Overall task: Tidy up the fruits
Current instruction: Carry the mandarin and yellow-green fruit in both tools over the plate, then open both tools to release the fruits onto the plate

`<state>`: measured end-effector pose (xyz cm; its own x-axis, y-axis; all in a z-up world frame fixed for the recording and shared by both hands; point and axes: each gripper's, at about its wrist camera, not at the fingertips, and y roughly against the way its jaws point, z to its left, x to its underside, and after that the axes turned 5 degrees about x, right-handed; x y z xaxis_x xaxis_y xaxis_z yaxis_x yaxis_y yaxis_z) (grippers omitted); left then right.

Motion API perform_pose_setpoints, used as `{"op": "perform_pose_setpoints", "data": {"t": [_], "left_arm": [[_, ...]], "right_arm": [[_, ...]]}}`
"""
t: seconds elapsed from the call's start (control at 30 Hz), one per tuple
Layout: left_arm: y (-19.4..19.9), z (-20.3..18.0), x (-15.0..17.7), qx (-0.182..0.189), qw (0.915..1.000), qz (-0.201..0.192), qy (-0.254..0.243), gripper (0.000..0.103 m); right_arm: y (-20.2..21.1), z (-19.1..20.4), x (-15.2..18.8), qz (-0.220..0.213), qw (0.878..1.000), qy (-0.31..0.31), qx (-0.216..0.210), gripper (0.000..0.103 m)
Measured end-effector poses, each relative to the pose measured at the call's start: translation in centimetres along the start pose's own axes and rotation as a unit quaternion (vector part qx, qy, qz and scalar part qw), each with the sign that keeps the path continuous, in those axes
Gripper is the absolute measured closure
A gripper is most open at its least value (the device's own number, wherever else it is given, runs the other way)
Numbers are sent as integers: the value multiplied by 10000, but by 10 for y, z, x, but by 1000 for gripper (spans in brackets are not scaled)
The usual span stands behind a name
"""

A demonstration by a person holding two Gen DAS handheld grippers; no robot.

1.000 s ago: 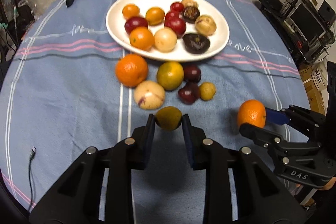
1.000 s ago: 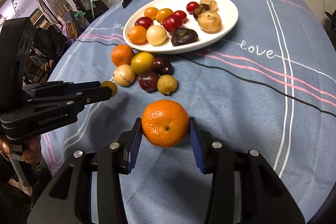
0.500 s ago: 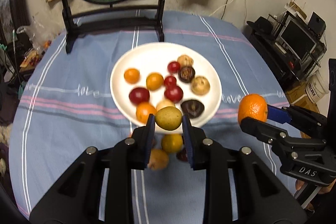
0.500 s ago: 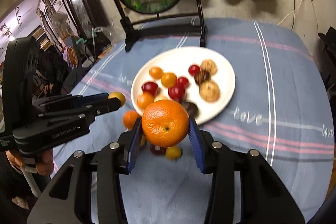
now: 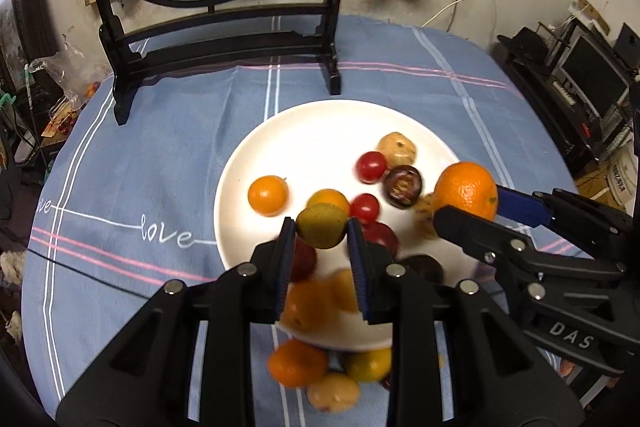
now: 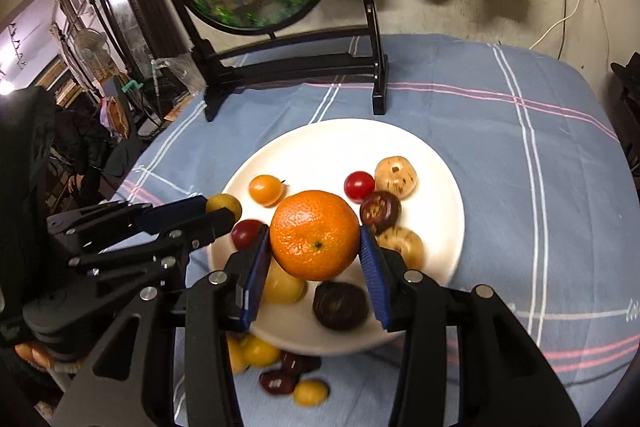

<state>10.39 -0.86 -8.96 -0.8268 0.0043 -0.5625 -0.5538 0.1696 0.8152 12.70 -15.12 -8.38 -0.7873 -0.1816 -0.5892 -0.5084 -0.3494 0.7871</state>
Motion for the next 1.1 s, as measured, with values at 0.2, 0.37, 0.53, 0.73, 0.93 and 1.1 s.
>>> {"op": "perform_pose_setpoints", "data": {"t": [0.2, 0.37, 0.53, 0.73, 0.93, 1.1], "left_arm": [[-28, 8, -9, -149, 9997, 181, -27, 76], [-38, 16, -12, -226, 9994, 240, 92, 63], [-35, 11, -10, -301, 9994, 184, 35, 57], [-21, 5, -4, -311, 9994, 143, 6, 57], [4, -4, 7, -285, 9996, 34, -57, 53], [28, -8, 22, -252, 9996, -73, -116, 48]], "right_arm": [[-34, -9, -17, 284, 9995, -105, -108, 58], [-36, -13, -26, 197, 9995, -258, 1, 31], [-28, -17, -24, 154, 9995, -264, -42, 31], [-8, -20, -4, 134, 9989, -437, -126, 31], [23, -16, 26, 32, 9989, -453, -152, 31], [52, -7, 61, -75, 9994, -298, -132, 31]]}}
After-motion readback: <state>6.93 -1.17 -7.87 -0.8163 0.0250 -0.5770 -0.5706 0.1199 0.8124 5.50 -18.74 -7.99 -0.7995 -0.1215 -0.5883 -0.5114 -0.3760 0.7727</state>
